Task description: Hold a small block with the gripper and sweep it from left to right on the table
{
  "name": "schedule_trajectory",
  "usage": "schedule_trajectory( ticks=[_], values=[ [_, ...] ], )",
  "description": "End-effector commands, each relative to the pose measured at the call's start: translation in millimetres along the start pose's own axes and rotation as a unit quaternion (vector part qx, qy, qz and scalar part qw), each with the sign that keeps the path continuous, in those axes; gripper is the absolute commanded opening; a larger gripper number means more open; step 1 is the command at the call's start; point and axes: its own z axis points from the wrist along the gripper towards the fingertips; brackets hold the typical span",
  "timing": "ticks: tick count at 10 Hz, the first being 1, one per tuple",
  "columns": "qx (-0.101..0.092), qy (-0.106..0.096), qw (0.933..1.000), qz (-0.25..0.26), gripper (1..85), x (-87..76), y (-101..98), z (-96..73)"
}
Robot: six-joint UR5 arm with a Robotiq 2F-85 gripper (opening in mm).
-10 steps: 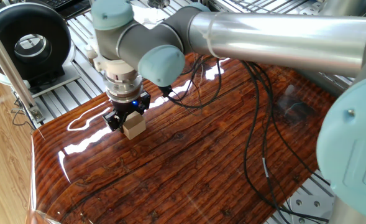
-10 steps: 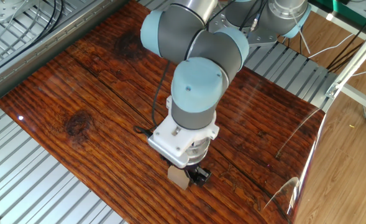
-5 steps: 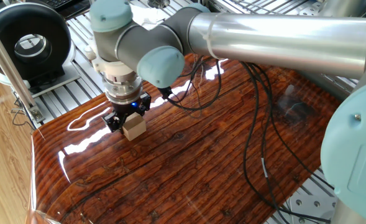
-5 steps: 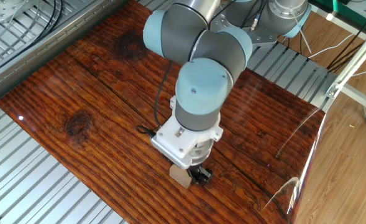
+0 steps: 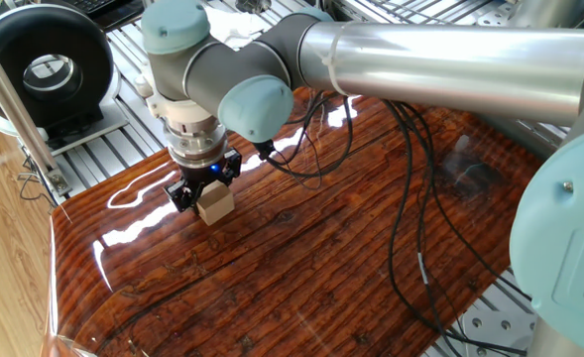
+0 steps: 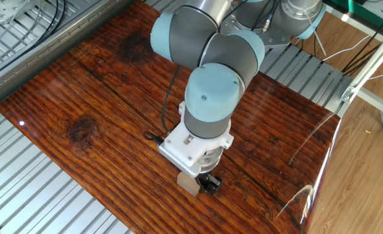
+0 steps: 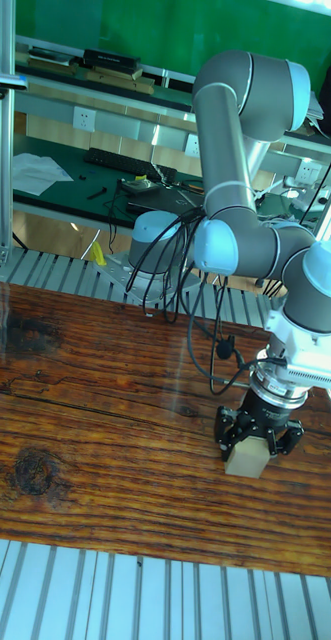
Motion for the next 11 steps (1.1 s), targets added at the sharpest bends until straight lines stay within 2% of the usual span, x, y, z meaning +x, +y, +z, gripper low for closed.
schedule_trajectory(
  ticks=[1,2,3,4,6,11],
  values=[
    [-0.004,0.005,1.0,0.004,1.0,1.4,0.9,1.2],
    [-0.005,0.01,0.9999,0.005,1.0,2.6,0.9,-2.4],
    [-0.018,0.017,0.9997,0.005,1.0,4.0,3.2,-6.9],
    [-0.022,0.022,0.9995,0.005,1.0,4.4,0.8,-9.9],
    [-0.011,0.02,0.9997,-0.001,1.0,3.8,-7.1,-2.1],
    [-0.016,0.021,0.9996,0.0,1.0,6.0,-3.0,1.0]
  ],
)
